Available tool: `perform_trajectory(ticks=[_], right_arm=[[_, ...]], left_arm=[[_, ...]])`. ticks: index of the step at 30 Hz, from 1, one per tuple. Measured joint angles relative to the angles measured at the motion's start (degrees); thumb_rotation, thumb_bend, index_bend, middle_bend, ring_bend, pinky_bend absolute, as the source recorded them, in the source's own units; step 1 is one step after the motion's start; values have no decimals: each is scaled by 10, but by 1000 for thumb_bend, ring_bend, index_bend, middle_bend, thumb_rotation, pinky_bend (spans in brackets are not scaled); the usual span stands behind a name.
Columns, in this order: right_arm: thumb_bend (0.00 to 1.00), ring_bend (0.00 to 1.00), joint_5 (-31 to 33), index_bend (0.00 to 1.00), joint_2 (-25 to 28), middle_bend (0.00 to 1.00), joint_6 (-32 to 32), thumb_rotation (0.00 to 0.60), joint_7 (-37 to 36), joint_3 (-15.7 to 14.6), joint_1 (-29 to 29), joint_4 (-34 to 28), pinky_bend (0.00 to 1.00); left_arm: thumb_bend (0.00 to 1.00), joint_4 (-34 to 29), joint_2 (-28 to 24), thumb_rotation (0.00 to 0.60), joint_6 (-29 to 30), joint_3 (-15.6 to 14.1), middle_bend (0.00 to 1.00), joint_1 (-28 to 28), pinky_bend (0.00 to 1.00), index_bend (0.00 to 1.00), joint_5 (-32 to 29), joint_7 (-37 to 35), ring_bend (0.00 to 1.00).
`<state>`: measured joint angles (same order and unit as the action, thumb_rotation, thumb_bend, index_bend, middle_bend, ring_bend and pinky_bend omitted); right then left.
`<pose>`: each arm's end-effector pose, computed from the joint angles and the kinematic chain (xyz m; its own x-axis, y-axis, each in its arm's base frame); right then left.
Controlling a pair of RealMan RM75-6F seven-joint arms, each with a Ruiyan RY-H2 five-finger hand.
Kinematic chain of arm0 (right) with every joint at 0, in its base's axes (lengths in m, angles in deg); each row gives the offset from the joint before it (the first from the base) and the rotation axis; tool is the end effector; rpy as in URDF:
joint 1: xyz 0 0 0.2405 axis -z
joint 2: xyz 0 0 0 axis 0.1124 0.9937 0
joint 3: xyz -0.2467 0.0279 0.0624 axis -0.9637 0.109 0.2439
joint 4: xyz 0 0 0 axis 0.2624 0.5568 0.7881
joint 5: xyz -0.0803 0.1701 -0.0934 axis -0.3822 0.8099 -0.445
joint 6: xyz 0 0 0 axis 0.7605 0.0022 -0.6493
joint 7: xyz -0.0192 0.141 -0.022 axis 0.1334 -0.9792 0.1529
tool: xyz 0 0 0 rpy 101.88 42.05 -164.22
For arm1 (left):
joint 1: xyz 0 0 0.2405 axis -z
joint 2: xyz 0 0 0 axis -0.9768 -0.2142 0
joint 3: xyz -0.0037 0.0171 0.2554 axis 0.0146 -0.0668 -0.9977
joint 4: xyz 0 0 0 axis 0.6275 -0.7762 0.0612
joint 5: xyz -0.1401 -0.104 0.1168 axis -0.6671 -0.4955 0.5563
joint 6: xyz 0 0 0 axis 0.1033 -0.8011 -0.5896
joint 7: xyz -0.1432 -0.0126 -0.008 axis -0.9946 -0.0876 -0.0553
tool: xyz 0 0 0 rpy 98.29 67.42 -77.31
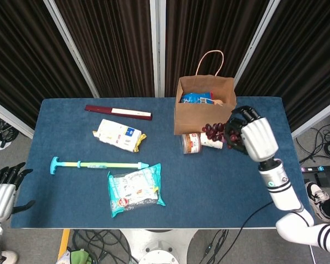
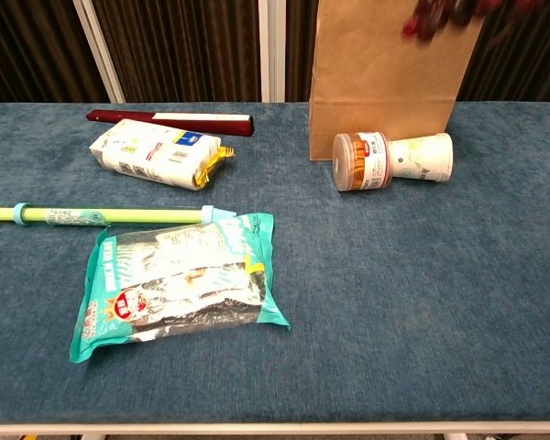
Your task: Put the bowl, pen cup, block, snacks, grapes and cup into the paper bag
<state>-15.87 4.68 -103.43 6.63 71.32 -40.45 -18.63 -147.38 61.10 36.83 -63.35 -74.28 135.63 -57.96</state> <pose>-0.1462 -0.3449 0.1518 0.2281 0.2836 0.9314 -0.8037 -0.4852 0.3445 -0.3280 0.1629 0.1505 0.4367 0.0725 0.8967 0.8986 0.0126 -0.4386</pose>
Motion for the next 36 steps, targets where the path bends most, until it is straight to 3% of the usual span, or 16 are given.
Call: perform_trajectory(ticks=[5, 10, 19, 27, 29, 34, 36], right_arm=[[458, 304, 64, 700, 45, 643, 1, 600, -16, 61, -5, -23, 283], [458, 304, 113, 700, 61, 643, 18, 600, -25, 97, -19, -19, 284], [456, 299, 210, 680, 42, 643, 111, 600, 22, 118, -81, 24, 284], [454, 286, 305, 606, -32, 603, 198, 600, 116, 113, -166, 121, 277], [432, 257, 324, 547, -56, 555, 209, 600, 137, 112, -187, 150, 259], [202, 71, 381, 70, -85, 235, 243, 600, 193, 107, -219, 184, 173], [154, 41, 402, 3, -90, 169, 251, 600, 218, 104, -228, 185, 163]], left_arm=[[4, 3, 2, 600, -3, 0, 198, 2, 112, 267, -1, 0, 152], [4, 0, 1, 600, -5, 1, 198, 3, 112, 267, -2, 3, 152], [4, -4, -2, 600, -7, 3, 199, 5, 112, 267, -5, 6, 152], [3, -6, -4, 600, -11, 3, 198, 5, 112, 267, -10, 8, 152], [3, -6, -4, 600, -12, 3, 198, 5, 112, 267, -11, 9, 152], [4, -9, -5, 600, -11, 3, 198, 4, 112, 267, -12, 12, 152], [4, -9, -6, 600, -12, 3, 198, 5, 112, 267, -12, 13, 152]])
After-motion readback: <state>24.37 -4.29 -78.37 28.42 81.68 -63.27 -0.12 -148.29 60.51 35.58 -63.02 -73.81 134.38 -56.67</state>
